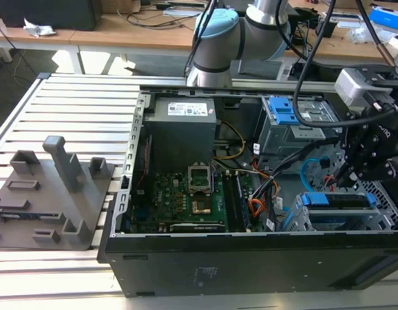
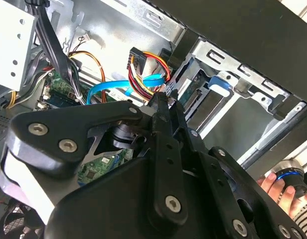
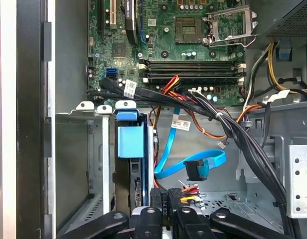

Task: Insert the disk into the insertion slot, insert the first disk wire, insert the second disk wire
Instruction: 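Insert the first disk wire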

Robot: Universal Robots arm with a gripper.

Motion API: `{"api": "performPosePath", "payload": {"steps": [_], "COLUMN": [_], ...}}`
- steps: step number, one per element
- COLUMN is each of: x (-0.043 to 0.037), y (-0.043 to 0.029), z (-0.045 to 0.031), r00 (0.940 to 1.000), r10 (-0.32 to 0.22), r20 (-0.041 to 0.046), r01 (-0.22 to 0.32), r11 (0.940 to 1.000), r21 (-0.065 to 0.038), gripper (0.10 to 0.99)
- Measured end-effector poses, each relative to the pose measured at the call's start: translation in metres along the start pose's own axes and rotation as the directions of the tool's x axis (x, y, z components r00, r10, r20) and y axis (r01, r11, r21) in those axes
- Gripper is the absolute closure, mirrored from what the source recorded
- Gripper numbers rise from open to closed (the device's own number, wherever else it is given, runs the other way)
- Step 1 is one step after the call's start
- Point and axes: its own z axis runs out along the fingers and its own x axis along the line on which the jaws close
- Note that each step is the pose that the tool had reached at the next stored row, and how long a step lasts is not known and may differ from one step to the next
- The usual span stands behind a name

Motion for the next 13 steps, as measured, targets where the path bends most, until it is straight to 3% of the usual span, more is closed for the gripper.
{"api": "performPosePath", "payload": {"steps": [3,6,13], "x": [0.0017,0.0104,0.0164], "y": [-0.0001,-0.0003,-0.0029], "z": [0.0009,0.0012,0.0012], "r00": [1.0,1.0,1.0], "r10": [0.0,0.0,0.0], "r20": [0.0,0.0001,0.0006], "r01": [0.0,0.0,0.0], "r11": [1.0,1.0,1.0], "r21": [0.0,0.0,0.0], "gripper": [0.91,0.91,0.91]}}
